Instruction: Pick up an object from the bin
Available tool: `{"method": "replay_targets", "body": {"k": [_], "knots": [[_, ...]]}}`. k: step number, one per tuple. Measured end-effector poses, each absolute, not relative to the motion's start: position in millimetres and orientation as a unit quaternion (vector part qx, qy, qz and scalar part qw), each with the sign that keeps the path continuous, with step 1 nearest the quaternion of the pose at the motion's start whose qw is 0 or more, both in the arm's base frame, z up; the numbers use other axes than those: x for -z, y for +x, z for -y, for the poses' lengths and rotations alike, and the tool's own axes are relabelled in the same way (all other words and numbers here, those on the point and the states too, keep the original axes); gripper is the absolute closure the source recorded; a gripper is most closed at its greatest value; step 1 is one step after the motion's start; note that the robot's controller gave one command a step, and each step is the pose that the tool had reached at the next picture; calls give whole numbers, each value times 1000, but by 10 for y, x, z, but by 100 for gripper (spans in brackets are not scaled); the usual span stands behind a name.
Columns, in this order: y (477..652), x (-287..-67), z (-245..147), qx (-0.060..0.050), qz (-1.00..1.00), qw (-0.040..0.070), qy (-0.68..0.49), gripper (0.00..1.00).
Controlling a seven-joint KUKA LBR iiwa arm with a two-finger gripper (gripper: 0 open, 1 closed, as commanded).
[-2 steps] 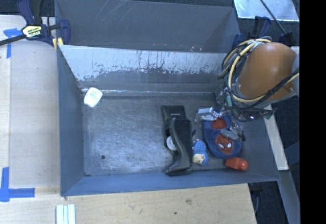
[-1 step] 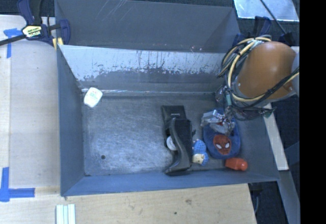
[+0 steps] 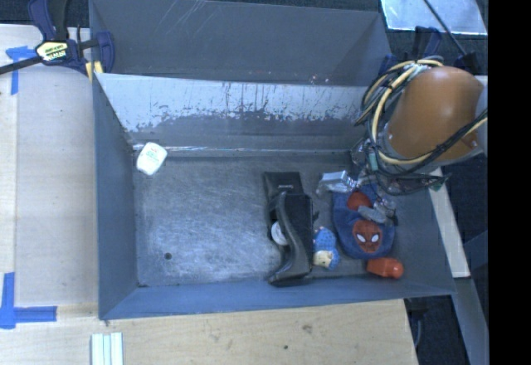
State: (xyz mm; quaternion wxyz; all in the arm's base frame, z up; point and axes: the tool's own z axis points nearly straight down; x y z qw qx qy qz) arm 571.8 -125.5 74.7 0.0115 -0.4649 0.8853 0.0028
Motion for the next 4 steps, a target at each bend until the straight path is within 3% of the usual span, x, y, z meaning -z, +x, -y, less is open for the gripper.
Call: {"method": "replay_targets", "body": {"k": [1, 2, 3, 4], "knots": [[5709, -736, 1252, -4, -885, 11, -465, 100], [5715, -745, 1262, -2, -885, 11, -465, 0], [5706, -733, 1254, -4, -885, 10, -465, 100], [5715, -743, 1265, -2, -885, 11, -465, 0]]}}
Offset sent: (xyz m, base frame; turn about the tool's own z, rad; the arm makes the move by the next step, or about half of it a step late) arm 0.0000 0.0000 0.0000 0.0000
